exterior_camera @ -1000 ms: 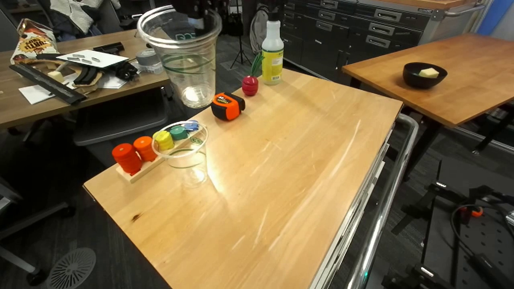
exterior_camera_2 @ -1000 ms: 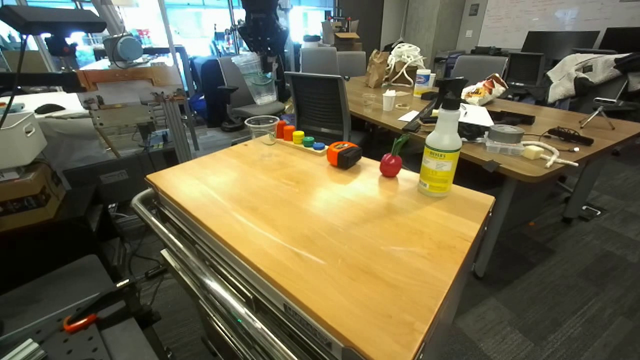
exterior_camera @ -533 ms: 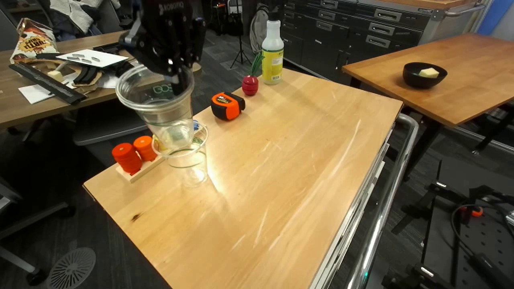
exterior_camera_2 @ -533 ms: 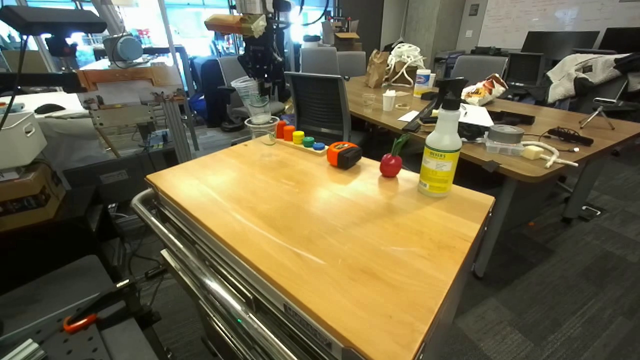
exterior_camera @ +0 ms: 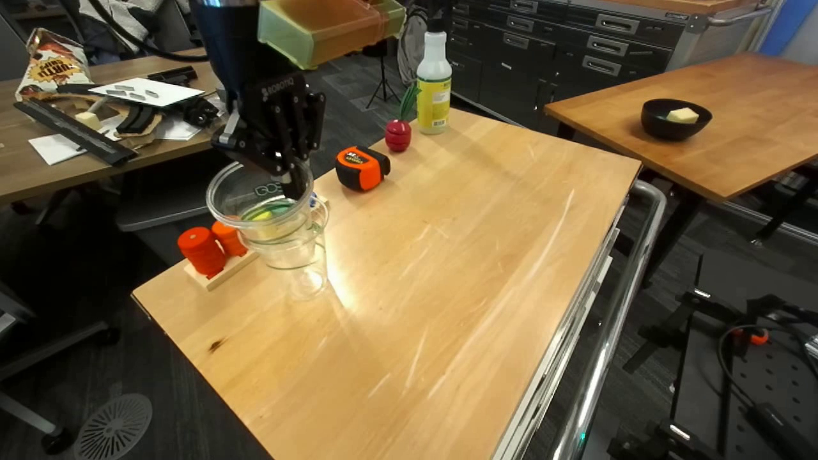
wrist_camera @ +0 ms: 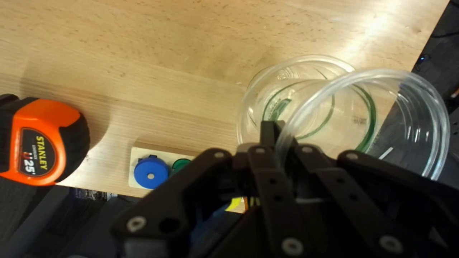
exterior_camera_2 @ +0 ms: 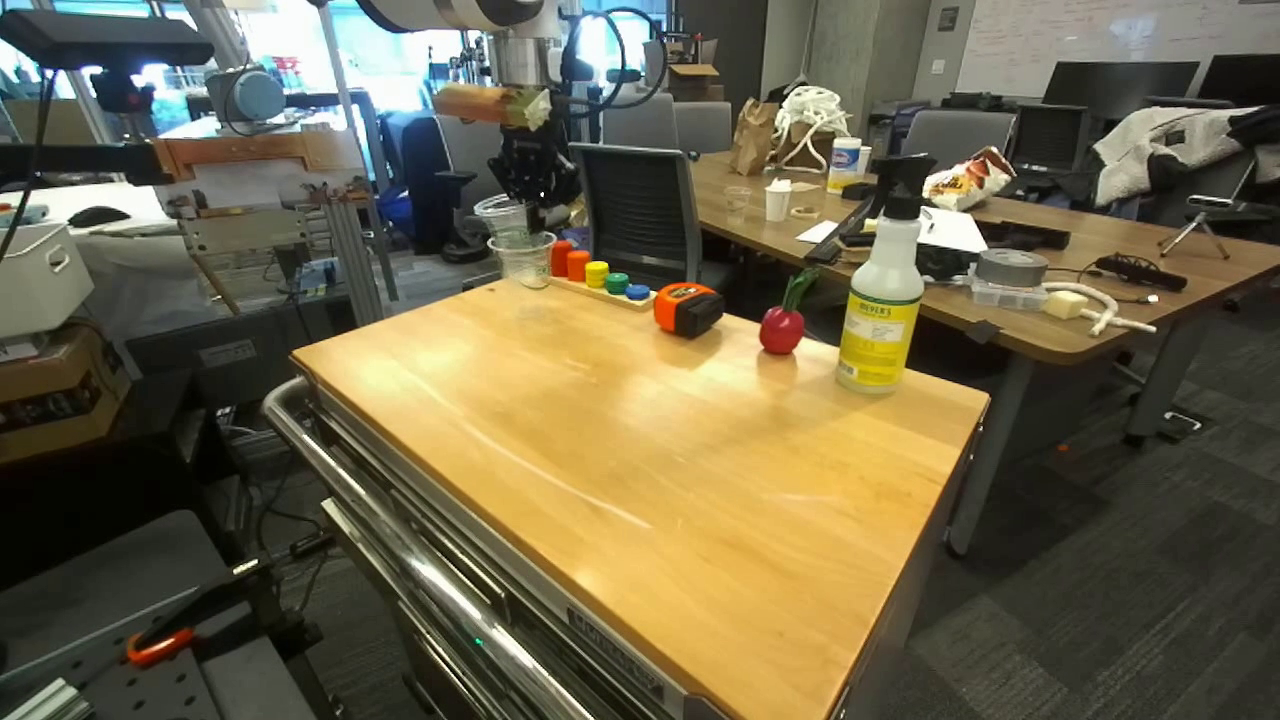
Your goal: Stack the cups
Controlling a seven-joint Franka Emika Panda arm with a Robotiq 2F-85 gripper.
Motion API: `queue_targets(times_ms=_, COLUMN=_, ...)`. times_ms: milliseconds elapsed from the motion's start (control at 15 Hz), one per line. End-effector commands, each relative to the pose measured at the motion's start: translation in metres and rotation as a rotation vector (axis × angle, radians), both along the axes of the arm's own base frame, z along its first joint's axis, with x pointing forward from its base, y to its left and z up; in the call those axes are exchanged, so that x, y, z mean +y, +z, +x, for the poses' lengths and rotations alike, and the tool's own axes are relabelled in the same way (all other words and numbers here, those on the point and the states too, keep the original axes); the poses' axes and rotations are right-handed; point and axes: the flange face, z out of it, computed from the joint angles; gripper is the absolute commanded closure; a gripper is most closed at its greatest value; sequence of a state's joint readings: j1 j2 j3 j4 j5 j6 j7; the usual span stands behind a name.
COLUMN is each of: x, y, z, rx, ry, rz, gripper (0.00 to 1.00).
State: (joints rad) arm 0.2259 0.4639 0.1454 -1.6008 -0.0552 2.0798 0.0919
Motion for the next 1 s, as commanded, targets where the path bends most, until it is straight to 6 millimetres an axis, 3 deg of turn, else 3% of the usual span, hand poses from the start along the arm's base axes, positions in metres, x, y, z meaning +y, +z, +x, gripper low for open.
queue_targets(times_ms=0, x=-0.001, y=0.010, z=0.007, rx=-0.041, ry=0.018, rz=-0.037, gripper=0.67)
queue_targets(times_ms=133, x=-0.003, y=0.019, z=0.005, rx=-0.059, ry=0.024, rz=-0.062, gripper=0.60)
queue_targets(times_ms=667, x=-0.008, y=0.065, z=-0.006, rx=-0.139, ry=0.025, rz=-0.144, gripper=0.00)
queue_targets(times_ms=933, x=-0.028, y=0.092, z=-0.020, rx=-0.210, ry=-0.025, rz=-0.367, gripper=0.00)
